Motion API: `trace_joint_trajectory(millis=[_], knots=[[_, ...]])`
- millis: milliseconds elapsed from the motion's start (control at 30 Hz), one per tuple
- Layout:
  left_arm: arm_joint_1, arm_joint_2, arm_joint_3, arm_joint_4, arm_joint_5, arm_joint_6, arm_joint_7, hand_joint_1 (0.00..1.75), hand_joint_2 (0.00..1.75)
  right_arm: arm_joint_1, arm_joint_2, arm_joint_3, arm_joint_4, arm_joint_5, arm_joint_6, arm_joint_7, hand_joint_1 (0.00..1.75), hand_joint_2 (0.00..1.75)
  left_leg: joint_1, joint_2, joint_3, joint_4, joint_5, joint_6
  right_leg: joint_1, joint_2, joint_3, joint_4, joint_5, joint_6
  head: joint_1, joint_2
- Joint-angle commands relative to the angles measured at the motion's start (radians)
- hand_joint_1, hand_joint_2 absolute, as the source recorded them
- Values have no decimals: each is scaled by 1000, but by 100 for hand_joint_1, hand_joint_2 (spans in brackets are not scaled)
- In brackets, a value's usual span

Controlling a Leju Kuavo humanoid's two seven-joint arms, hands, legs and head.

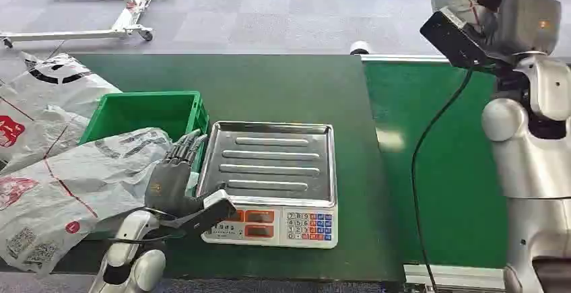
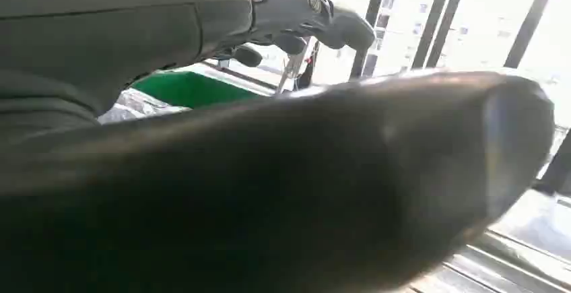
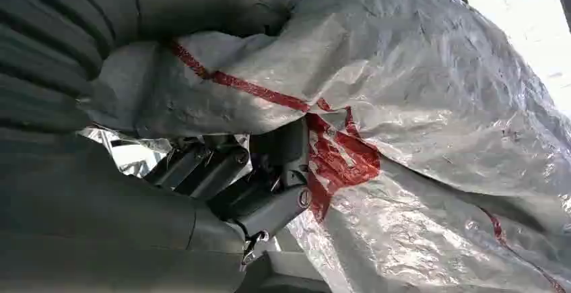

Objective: Moved the parcel from conveyor to table for the left to box.

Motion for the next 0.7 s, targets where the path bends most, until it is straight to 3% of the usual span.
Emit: trace_joint_trajectory(millis=[33,267,300,333,400,567,700], knots=[[-44,29,-44,79,6,8,2,0,0,-105,-31,149,159,-19,6,5,175,175,0,-1,1,-1,1,0,0,0,1,-1,1,-1,0,0],[-49,28,-47,83,7,9,0,0,0,-106,-17,156,178,-31,18,1,175,175,0,-1,1,-1,1,0,0,0,1,-2,1,-1,0,0],[-137,24,-97,105,11,3,14,0,0,-128,350,251,645,-165,-26,-88,175,175,0,0,1,-1,1,0,0,1,1,-1,1,-1,1,0],[-162,26,-97,120,17,16,36,0,0,-77,447,220,678,-287,-2,-143,175,175,0,1,1,-2,1,0,0,2,1,-2,2,-1,0,0],[-163,27,-94,121,15,24,46,0,0,-52,463,213,659,-318,2,-156,175,175,1,9,4,-3,0,-1,1,11,2,-2,3,-2,0,0],[-152,20,-78,92,0,46,72,0,0,57,496,227,502,-431,46,-151,175,175,5,3,3,-3,3,-5,7,5,0,-2,2,-6,0,0],[-157,18,-75,93,-10,48,80,0,0,64,488,234,468,-458,59,-137,175,175,6,3,1,-3,3,-6,7,5,-1,-2,2,-6,0,0]])
